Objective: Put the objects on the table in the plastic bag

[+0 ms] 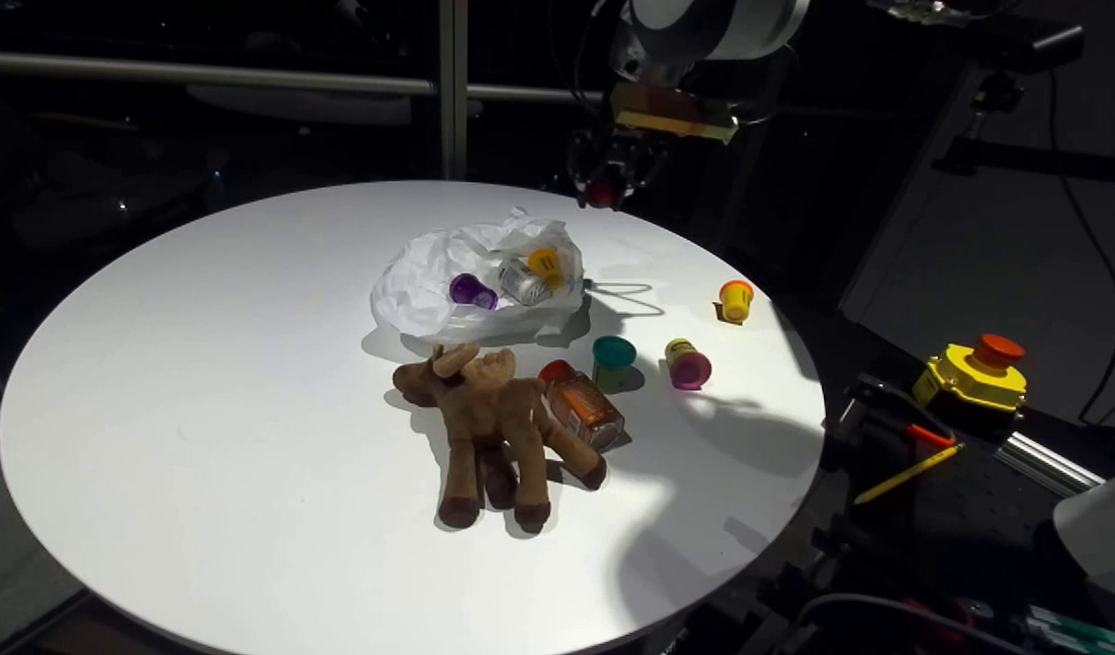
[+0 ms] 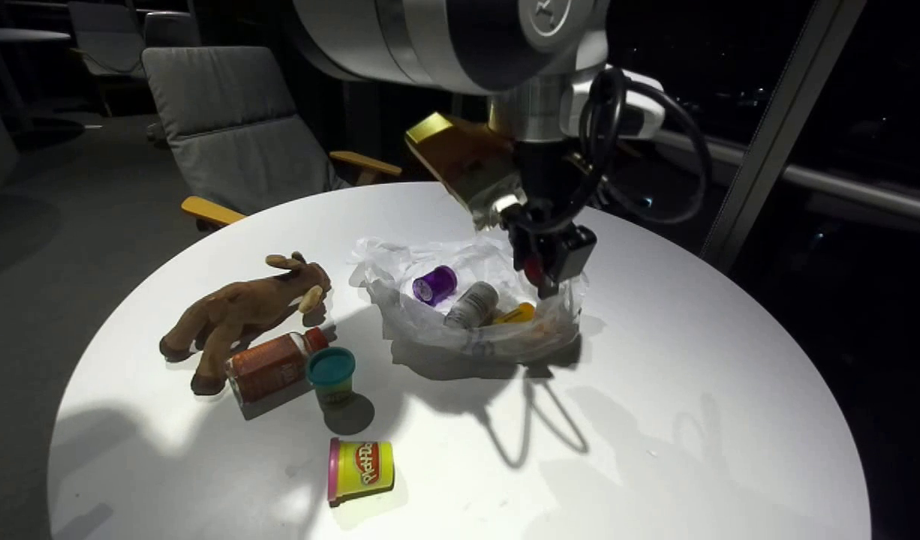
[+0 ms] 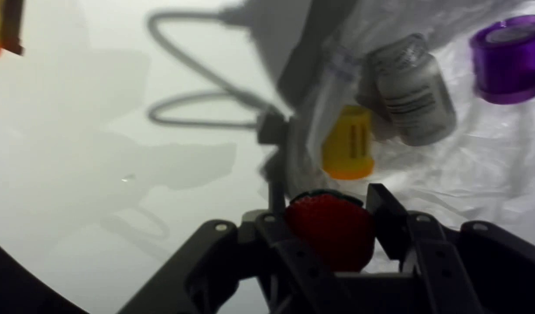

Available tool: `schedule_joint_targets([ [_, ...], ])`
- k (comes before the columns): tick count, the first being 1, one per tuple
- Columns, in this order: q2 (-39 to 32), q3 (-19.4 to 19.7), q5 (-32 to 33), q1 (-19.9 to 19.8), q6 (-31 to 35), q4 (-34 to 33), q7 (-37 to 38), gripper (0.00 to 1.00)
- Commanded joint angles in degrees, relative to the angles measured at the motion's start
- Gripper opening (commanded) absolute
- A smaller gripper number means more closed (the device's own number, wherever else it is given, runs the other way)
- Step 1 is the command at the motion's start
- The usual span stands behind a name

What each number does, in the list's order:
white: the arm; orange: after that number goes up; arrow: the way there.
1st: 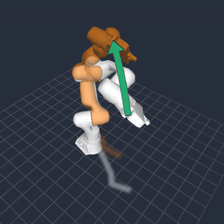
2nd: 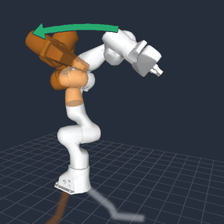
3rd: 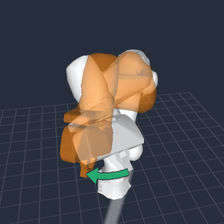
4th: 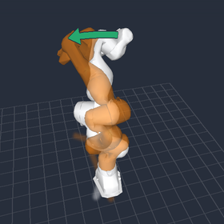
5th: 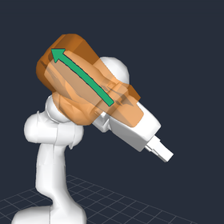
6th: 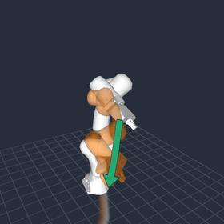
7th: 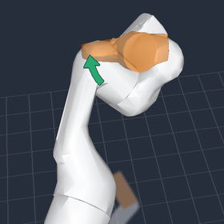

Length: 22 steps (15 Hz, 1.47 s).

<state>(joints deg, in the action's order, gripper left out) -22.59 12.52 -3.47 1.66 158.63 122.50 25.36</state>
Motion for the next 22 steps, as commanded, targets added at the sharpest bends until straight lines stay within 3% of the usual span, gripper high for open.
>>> schedule_joint_targets([
  [1, -4.02, -9.84, -9.16, -6.03, 7.15, -5.40, -9.92, 0.25],
  [5, -10.36, -27.04, -22.96, -18.44, 11.39, -11.53, -25.37, 0.25],
  [9, -16.23, -36.78, -26.67, -27.00, 9.48, -16.17, -35.11, 0.25],
  [11, -18.06, -38.10, -26.39, -28.95, 8.35, -17.43, -37.90, 0.29],
  [12, -18.62, -38.56, -26.00, -29.69, 8.15, -17.71, -38.84, 0.75],
  [13, -19.17, -39.05, -25.78, -30.44, 8.06, -17.90, -39.79, 0.76],
  [16, -18.71, -40.91, -25.92, -32.77, 7.72, -17.06, -42.16, 0.99],
  [19, -15.30, -42.19, -26.26, -34.83, 6.24, -14.94, -42.76, 1.00],
  [20, -12.65, -40.21, -25.57, -33.84, 4.96, -13.36, -40.79, 1.00],
  [21, -7.73, -33.43, -23.16, -29.70, 0.96, -10.65, -34.93, 1.00],
  [22, -4.81, -29.42, -21.94, -27.40, -1.27, -9.07, -31.90, 1.00],
])
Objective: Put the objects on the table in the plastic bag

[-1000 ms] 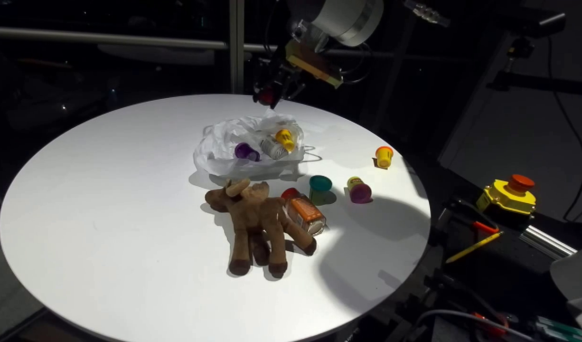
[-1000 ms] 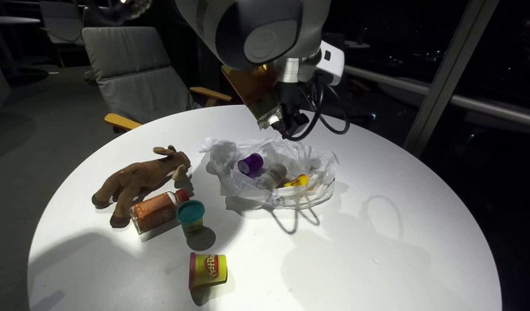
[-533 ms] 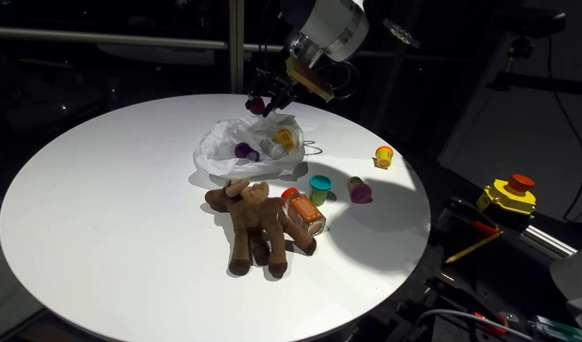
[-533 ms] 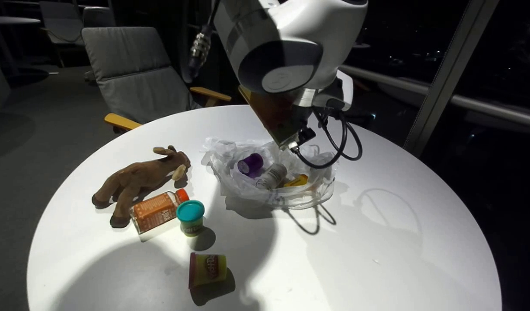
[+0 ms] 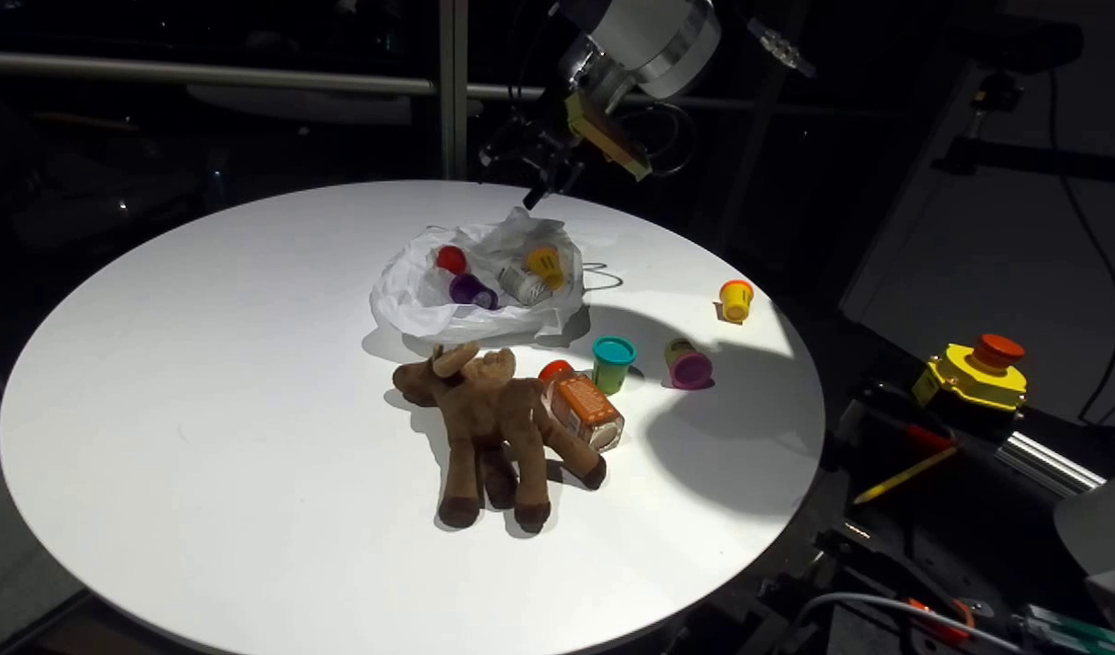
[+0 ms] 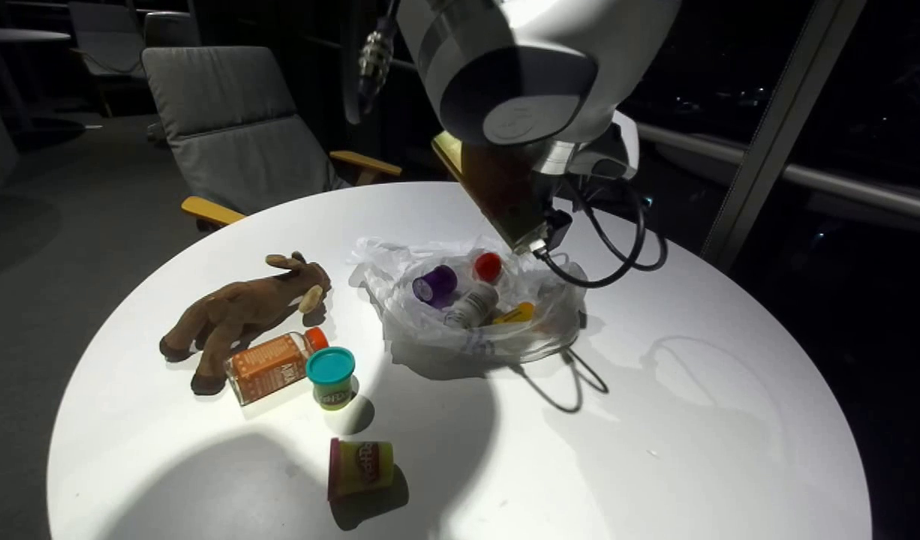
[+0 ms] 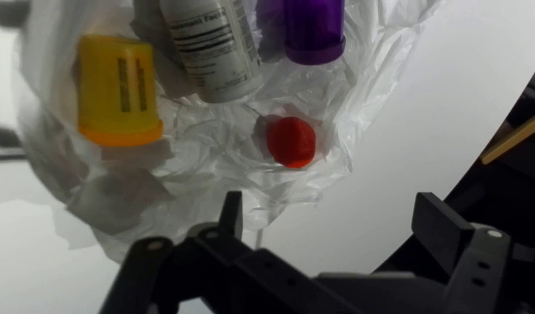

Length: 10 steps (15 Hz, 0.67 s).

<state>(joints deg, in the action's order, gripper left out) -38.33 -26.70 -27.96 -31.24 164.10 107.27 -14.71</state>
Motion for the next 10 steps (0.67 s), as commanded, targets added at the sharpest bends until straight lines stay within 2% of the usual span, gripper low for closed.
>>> schedule_joint_targets([
  [1, 13.52, 13.00, 3.18, 7.05, -9.37, 7.47, 10.30, 1.00],
  [3, 17.67, 20.60, 6.16, 11.28, -13.78, 9.94, 15.47, 1.00],
  [6, 20.65, 29.51, 12.07, 15.53, -19.03, 13.45, 22.47, 1.00],
  [10, 19.18, 35.46, 15.36, 17.37, -27.57, 15.85, 28.68, 1.00],
])
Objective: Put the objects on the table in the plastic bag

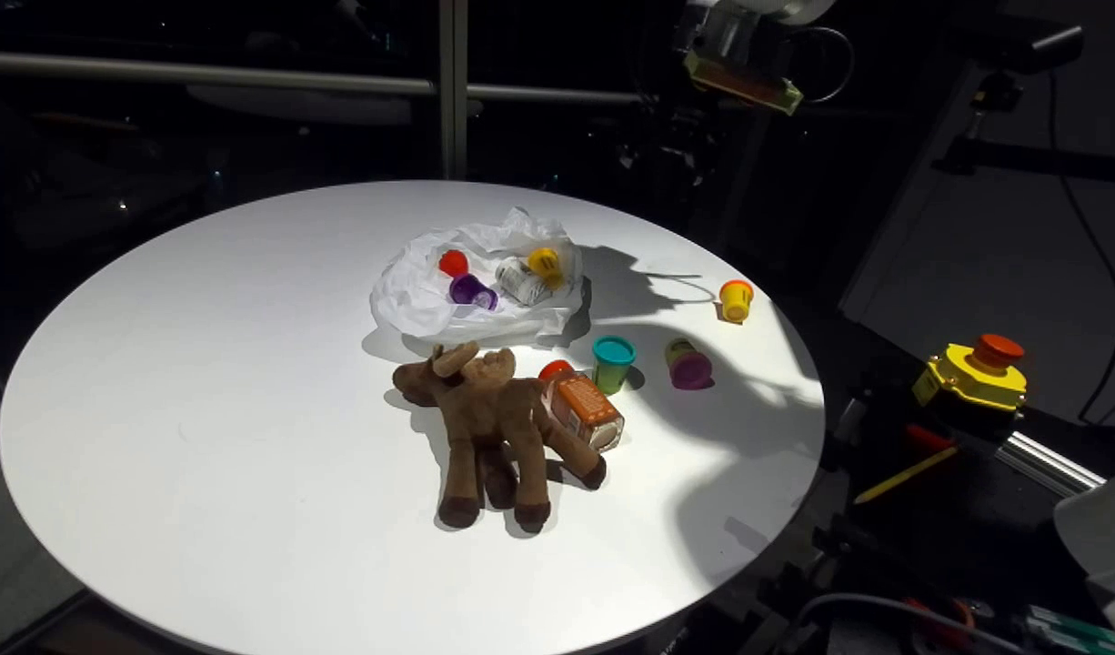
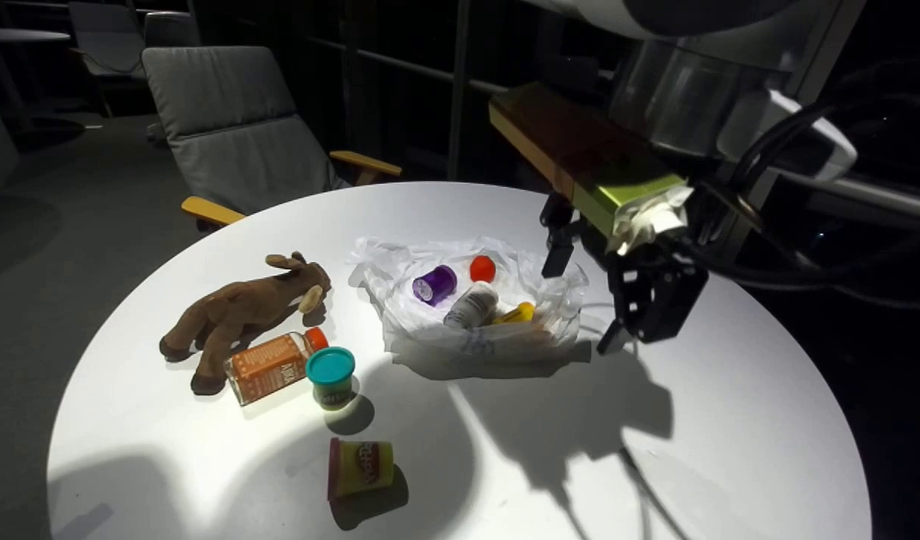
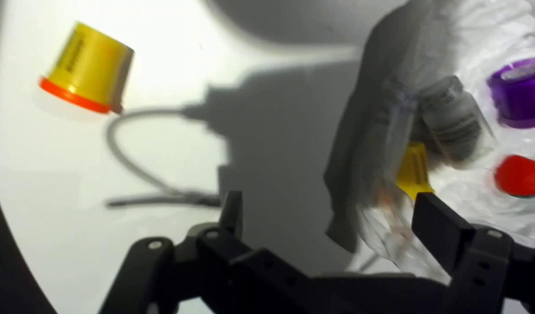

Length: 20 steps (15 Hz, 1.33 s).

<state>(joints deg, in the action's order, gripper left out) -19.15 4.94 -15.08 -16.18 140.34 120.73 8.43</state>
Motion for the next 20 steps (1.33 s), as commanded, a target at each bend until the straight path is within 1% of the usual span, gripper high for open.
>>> schedule_joint_targets([
  [1, -0.63, 4.77, 2.61, 2.36, -5.49, 3.29, 6.63, 1.00],
  [6, -3.47, 8.99, 3.16, 3.88, -11.90, 4.70, 17.74, 1.00],
  [8, -4.48, 9.72, 2.33, 3.96, -13.30, 4.58, 20.51, 1.00],
  [10, -5.87, 9.80, 1.22, 3.40, -12.68, 4.29, 21.31, 1.00],
  [14, -8.35, 9.99, -0.78, 2.46, -9.05, 4.35, 20.94, 1.00],
  [17, -10.21, 9.87, -2.02, 2.12, -4.56, 4.34, 19.79, 1.00],
  [20, -11.59, 10.33, -1.43, 2.50, 0.53, 4.58, 19.82, 1.00],
])
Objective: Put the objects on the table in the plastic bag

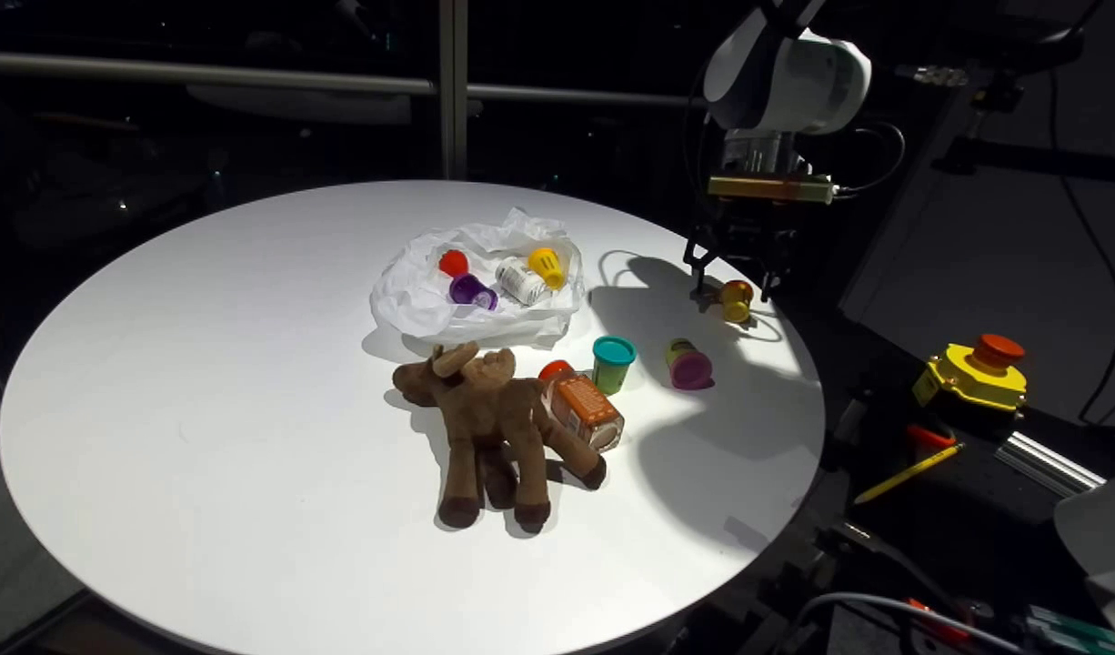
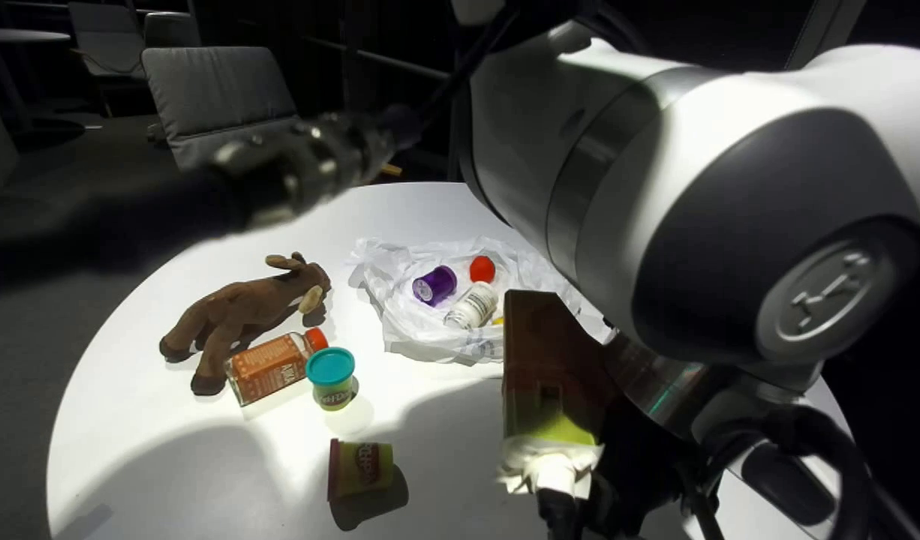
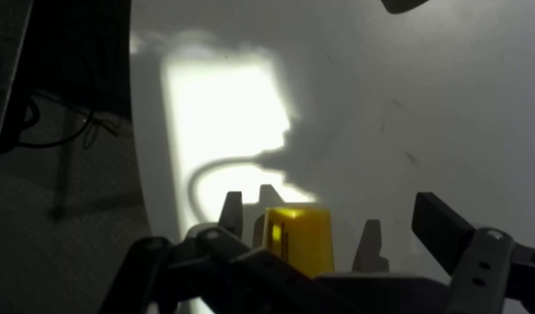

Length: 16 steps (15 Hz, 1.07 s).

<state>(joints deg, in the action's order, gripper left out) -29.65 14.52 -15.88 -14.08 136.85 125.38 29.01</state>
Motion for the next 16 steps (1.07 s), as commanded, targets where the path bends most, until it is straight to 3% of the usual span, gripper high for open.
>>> schedule_joint_targets([
  [1, -1.32, 1.01, -0.27, 0.55, 5.29, 0.11, -0.64, 1.00],
  [4, -2.13, 1.60, 0.08, 0.72, 7.84, 0.22, -0.34, 1.00],
  [6, -2.52, 1.99, 0.04, 0.82, 9.34, 0.37, -0.05, 0.73],
  [12, -2.46, 3.01, 0.30, 1.46, 14.91, 1.37, 0.23, 0.28],
  [16, -0.76, 1.91, -0.71, 1.87, 18.25, 2.75, -0.35, 0.28],
])
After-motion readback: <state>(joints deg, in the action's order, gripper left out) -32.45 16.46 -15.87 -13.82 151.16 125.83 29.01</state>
